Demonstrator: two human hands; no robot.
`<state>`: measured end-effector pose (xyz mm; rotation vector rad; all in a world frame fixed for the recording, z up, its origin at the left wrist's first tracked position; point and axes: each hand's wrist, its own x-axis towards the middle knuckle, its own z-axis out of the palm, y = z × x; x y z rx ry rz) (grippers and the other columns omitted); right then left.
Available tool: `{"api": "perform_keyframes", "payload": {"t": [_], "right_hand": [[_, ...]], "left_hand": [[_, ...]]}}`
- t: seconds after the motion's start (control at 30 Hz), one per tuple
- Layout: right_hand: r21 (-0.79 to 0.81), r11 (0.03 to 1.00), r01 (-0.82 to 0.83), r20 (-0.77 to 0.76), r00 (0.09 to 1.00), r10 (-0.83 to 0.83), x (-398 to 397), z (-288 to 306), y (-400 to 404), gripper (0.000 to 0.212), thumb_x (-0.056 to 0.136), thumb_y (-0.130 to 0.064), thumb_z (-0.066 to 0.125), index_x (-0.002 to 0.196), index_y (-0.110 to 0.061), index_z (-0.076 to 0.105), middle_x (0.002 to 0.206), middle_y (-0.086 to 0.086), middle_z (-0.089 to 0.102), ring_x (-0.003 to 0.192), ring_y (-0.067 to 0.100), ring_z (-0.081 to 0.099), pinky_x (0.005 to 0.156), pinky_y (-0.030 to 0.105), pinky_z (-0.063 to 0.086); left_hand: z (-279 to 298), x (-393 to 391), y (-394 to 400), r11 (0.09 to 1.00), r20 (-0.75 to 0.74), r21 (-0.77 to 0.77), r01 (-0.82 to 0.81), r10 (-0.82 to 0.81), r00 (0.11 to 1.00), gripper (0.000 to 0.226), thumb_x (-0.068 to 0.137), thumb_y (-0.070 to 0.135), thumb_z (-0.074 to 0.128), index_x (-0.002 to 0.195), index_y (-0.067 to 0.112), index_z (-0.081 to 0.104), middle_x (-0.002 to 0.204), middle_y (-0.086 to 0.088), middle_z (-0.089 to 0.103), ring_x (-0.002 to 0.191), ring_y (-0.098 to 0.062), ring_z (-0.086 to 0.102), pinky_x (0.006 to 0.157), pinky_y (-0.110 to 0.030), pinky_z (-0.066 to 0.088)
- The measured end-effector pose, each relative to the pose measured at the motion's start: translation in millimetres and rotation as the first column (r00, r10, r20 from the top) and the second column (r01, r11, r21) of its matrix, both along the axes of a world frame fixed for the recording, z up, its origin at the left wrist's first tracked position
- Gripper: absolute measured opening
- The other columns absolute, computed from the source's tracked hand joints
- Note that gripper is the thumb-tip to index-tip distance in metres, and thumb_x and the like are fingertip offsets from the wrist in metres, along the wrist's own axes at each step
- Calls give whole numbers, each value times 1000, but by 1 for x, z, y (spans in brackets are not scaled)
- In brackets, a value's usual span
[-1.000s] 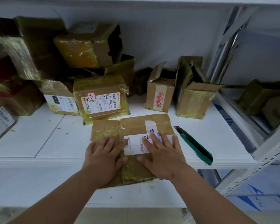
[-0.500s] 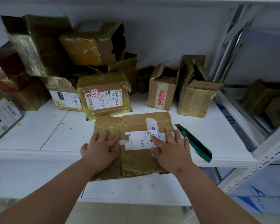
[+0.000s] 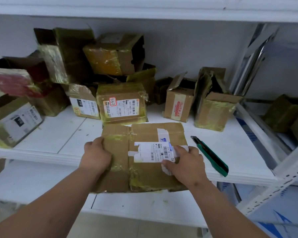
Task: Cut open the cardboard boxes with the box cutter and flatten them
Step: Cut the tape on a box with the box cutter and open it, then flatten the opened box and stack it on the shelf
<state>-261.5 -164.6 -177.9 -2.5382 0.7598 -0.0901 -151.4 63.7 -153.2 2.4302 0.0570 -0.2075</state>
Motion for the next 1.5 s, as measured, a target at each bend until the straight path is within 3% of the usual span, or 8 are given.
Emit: {"api": "perform_keyframes", "payload": {"t": [0.23,0.3,0.4,0.57,1.0,1.13,1.33,1.5], "right_hand": [[286,958,4,174,983,-56,-2,4,39,49,92,-23,60,139,-26,47,136,2,33,101,17,55,93,25,42],[364,931,13,222,970,-100,2,8,54,48,93,-17,58,139,-25,45,134,4,40,89,12,54,89,22,41],[498,867,15,270,948,-171,11,12,85,57,93,-15,55,145,-25,35,125,4,57,95,18,60,90,33,49],[705,708,-35,240,951,-193,32,27,165,55,94,-14,53,145,-23,36,106,0,66,90,23,66,76,38,55],[903,379,-202,169,978,118,116,31,379,9,90,-14,61,98,-13,58,90,8,67,78,25,63,70,36,51],[955,234,-181,124,963,239,148,41,418,16,95,-23,56,103,-13,66,90,9,67,68,23,62,66,32,51],[941,215,-263,192,934,300,210,36,474,15,95,-11,57,109,-7,61,79,10,65,64,24,56,66,37,47],[925,153,-349,296,911,288,250,39,521,15,96,-11,58,106,-21,63,92,2,75,81,24,66,74,39,50]], "left_hand": [[8,-6,53,993,21,-55,-105,107,994,55,91,14,49,145,16,36,144,-19,33,117,-42,52,100,-43,40],[11,-5,78,994,11,-56,-96,97,995,56,89,11,50,143,15,37,132,-18,49,113,-37,54,94,-40,43],[18,-7,120,994,20,-69,-83,85,996,50,89,9,49,138,17,42,109,-9,60,104,-31,56,88,-37,46],[28,-7,211,996,162,-22,-82,85,983,57,87,7,47,141,23,42,120,-7,58,102,-28,57,87,-35,46],[32,17,456,938,198,153,-313,281,939,53,95,19,42,146,31,38,136,-15,42,118,-36,52,99,-41,43],[34,46,498,914,187,181,-364,331,925,50,97,18,41,145,30,38,136,-15,47,117,-35,53,96,-43,45],[44,86,542,869,168,214,-446,417,893,57,95,6,33,148,29,38,143,-13,47,122,-33,51,101,-43,44],[50,117,568,849,192,308,-429,386,902,48,103,39,32,150,28,33,159,5,26,143,-27,30,117,-47,22]]}}
